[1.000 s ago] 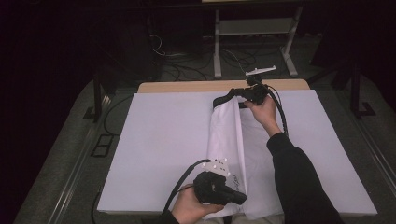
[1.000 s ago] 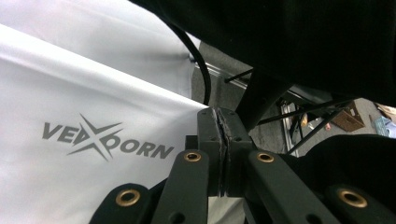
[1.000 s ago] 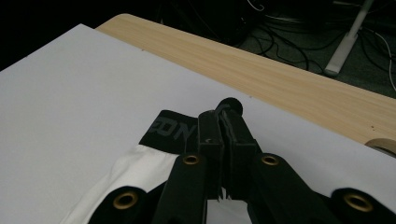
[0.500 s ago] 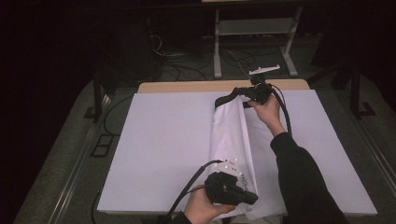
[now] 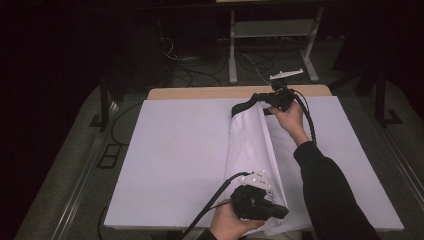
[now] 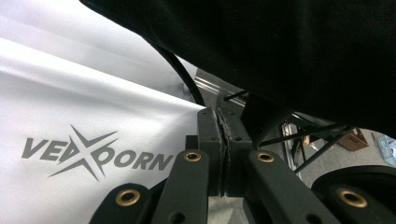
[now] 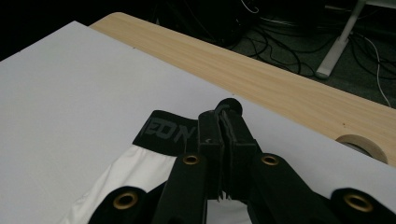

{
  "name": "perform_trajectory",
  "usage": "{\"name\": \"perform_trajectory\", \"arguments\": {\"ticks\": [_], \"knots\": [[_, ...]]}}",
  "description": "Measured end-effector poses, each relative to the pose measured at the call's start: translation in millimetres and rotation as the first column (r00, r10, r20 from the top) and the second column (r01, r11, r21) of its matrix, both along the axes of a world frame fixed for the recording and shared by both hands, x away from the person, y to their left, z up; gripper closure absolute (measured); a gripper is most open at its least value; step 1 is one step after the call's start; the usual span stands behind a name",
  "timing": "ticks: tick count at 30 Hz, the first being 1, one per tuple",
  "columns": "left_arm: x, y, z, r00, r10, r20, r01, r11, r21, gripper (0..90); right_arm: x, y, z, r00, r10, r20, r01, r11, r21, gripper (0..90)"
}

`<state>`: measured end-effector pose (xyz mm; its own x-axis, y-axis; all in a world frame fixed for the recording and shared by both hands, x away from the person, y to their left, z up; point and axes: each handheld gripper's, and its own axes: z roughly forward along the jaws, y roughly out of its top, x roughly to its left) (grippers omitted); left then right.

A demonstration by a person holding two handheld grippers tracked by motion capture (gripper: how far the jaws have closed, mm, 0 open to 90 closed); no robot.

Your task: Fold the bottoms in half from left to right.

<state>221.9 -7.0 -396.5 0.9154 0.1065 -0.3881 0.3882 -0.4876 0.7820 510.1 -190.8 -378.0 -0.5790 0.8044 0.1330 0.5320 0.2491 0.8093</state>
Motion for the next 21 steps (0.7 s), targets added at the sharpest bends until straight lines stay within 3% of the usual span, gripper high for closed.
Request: {"name": "perform_trajectory", "arguments": {"ticks": [11, 16, 21], "knots": [[4.2, -20.5, -3.8, 0.9998, -0.019, -0.011, 0.019, 0.9998, -0.008, 87.3, 2.6, -16.2, 0.0, 0.9999, 0.011, -0.003, -0.011, 0.999, -0.032, 86.0], [6.1, -33.1, -8.0, 0.9993, -0.034, -0.017, 0.034, 0.9994, 0.008, 87.2, 4.4, -21.4, -0.1, 0.9998, 0.02, -0.005, -0.02, 0.999, -0.04, 86.0], [6.2, -47.3, -12.5, 0.9992, -0.029, -0.028, 0.03, 0.9994, 0.016, 87.3, 6.1, -30.6, -0.5, 0.9996, 0.027, -0.013, -0.027, 0.999, -0.023, 86.0]]}}
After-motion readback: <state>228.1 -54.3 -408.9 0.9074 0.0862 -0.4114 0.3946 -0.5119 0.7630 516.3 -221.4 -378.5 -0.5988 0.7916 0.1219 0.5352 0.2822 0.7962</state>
